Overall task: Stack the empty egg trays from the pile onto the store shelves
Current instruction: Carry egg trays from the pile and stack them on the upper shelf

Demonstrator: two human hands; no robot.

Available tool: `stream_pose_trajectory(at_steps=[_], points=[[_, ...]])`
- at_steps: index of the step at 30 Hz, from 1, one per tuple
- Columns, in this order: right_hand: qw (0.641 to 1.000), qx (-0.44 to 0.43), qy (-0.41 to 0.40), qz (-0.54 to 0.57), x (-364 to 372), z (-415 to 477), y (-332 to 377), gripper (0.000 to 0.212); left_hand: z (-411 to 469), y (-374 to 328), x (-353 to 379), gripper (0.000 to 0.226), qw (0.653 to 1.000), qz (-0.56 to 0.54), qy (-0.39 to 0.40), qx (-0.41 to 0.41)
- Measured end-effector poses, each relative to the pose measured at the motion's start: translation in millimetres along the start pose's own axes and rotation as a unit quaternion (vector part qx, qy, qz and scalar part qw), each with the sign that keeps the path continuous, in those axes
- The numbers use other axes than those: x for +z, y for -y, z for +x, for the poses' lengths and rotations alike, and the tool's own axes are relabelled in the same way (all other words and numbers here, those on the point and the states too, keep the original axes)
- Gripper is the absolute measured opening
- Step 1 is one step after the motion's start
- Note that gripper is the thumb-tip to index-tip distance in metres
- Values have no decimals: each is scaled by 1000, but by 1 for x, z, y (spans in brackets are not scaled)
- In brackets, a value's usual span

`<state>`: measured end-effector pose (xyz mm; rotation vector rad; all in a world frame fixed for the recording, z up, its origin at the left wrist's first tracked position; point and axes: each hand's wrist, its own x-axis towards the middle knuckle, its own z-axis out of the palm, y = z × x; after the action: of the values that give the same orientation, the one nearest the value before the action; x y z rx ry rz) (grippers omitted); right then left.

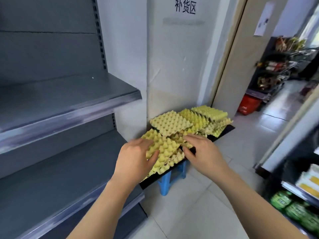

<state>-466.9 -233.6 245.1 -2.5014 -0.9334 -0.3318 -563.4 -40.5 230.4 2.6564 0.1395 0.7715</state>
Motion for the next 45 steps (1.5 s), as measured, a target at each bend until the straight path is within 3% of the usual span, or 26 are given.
stream_pose_trajectory(at_steps=[9,22,29,38,45], points=[[997,58,56,0,25,64,-157,37,95,-19,146,41,993,-27,85,-81],[982,128,139,10,122,233,-307,40,251,56,303,44,963,15,209,-170],[967,173,179,58,170,307,-375,46,303,101,379,56,922,-14,272,-275],[951,109,275,88,249,396,-467,52,339,137,482,72,866,-51,285,-409],[918,85,383,63,312,435,-509,63,356,156,537,109,794,-55,256,-548]])
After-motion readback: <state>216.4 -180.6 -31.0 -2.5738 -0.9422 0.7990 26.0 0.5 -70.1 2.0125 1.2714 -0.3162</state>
